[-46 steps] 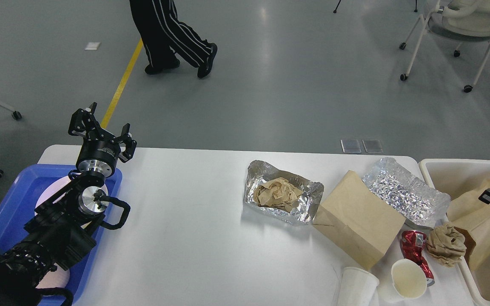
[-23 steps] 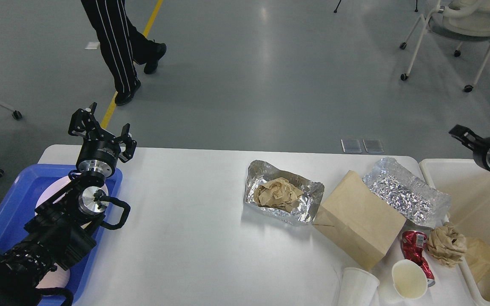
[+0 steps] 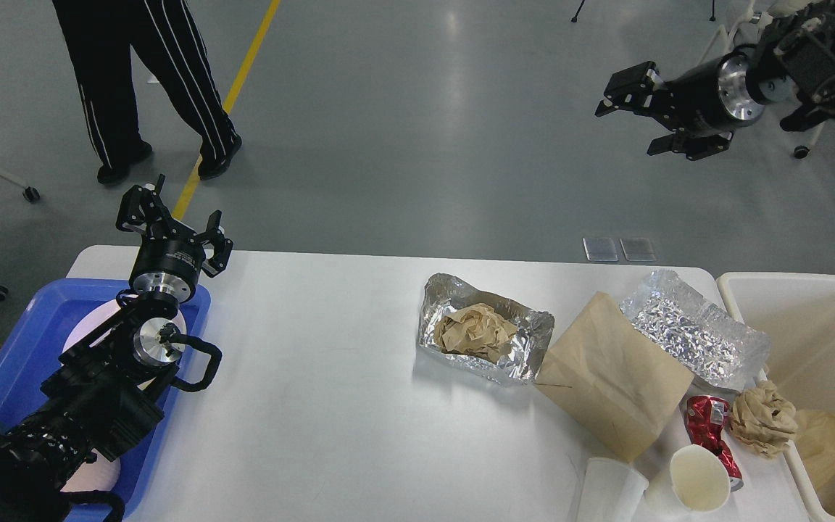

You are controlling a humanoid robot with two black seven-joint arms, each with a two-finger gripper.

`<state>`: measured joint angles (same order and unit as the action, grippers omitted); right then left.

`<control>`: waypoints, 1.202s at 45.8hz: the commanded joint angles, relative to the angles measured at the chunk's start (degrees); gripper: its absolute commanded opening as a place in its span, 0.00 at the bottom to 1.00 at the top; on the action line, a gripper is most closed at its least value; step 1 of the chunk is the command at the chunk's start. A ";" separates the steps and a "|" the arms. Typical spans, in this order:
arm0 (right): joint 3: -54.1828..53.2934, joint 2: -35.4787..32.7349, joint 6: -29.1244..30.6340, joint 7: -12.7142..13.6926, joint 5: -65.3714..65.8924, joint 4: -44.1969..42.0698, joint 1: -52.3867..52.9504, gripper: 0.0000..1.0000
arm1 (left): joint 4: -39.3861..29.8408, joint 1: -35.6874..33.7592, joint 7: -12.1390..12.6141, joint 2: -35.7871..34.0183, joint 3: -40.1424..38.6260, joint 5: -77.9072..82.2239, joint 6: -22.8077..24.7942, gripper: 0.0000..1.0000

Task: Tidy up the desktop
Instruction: 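Release the bag and raise the right gripper away, then lower the right gripper onto the second paper bag and grasp it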

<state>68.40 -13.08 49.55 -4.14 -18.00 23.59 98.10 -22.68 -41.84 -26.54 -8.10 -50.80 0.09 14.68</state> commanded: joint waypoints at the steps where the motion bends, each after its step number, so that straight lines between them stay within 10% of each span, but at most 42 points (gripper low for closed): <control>1: -0.63 0.51 -2.35 0.01 7.62 26.02 15.08 1.00 | 0.00 0.00 0.00 0.01 0.00 0.00 0.00 0.97; 17: -1.07 9.20 -28.62 0.37 14.75 75.46 30.57 1.00 | 0.00 0.00 0.00 0.01 0.00 0.00 0.00 0.97; 32: 1.47 8.42 -33.38 0.28 9.83 66.68 23.20 1.00 | 0.00 0.00 0.00 0.10 0.00 0.00 0.00 0.97; 37: 5.33 8.50 -43.19 -0.25 10.44 64.13 15.83 1.00 | 0.00 0.00 0.00 0.01 0.00 0.00 0.00 0.97; 46: 12.45 12.36 -62.37 -6.84 17.47 61.84 3.95 1.00 | 0.00 0.00 0.00 0.01 0.00 0.00 0.00 0.97; 55: 15.54 16.41 -66.52 -10.27 19.32 59.38 -1.33 1.00 | 0.00 0.00 0.00 0.01 0.00 0.00 0.00 0.97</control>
<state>82.69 0.88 -15.53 -13.27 0.28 84.34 99.29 -22.68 -41.84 -26.54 -8.08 -50.80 0.09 14.68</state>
